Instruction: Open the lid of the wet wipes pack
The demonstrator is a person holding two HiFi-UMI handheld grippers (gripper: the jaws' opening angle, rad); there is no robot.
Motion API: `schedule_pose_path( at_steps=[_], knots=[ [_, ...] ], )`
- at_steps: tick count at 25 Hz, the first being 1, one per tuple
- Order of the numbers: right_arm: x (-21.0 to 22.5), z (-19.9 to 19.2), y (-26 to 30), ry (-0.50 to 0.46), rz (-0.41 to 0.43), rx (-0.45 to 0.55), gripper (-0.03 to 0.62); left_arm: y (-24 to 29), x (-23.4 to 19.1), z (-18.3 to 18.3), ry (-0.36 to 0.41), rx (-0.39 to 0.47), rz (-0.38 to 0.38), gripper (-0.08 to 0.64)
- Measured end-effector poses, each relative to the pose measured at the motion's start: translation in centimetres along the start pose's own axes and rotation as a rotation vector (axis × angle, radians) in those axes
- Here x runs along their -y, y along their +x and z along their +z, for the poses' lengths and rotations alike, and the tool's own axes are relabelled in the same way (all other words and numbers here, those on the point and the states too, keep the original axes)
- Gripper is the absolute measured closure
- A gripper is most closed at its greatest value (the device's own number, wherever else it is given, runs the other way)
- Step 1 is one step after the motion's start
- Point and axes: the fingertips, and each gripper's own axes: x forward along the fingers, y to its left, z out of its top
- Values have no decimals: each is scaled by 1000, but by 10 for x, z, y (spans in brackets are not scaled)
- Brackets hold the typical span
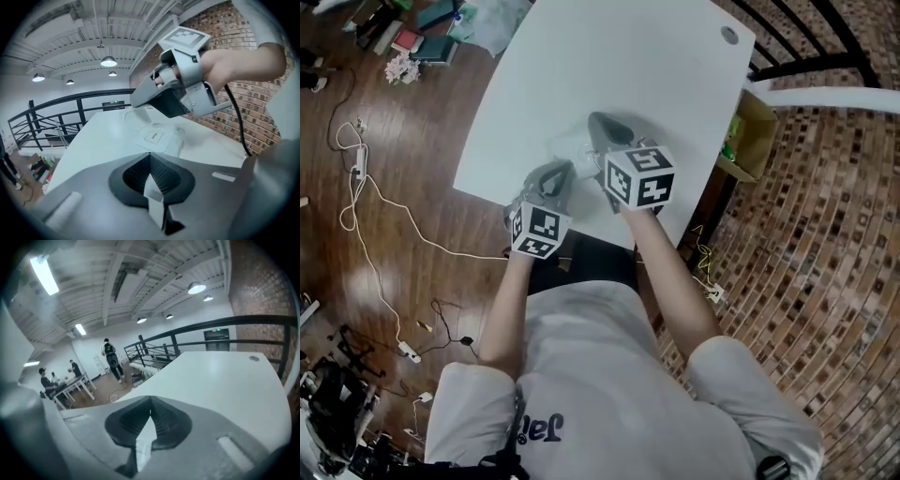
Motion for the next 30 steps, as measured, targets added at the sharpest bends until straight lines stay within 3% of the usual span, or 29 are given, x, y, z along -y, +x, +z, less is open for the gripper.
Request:
schedule_pose_path(
  at_steps=[4,8,10,14,16,19,25,28,30],
  knots=[
    [15,-13,40,-209,59,-294,606,4,-6,3,-7,5,-24,548],
    [22,-53,48,-311,107,-586,606,-1,1,3,-15,1,-14,548],
    [24,-62,52,-338,127,-656,606,0,-2,6,-19,1,0,548],
    [29,-65,53,-281,85,-678,606,0,-1,8,-25,-2,-31,548],
    [26,-55,52,-273,46,-615,606,-3,-7,5,-55,-6,-43,549],
    [7,-20,37,-246,11,-399,606,-20,-25,16,-68,28,-37,548],
    [-65,9,-84,-189,-42,0,606,-103,-2,58,-62,170,-31,548],
    [-87,-12,-148,-121,-76,135,606,-142,14,77,-95,261,-10,546],
    [-105,-32,-176,-147,-83,159,606,-167,25,84,-105,320,-14,545]
  ],
)
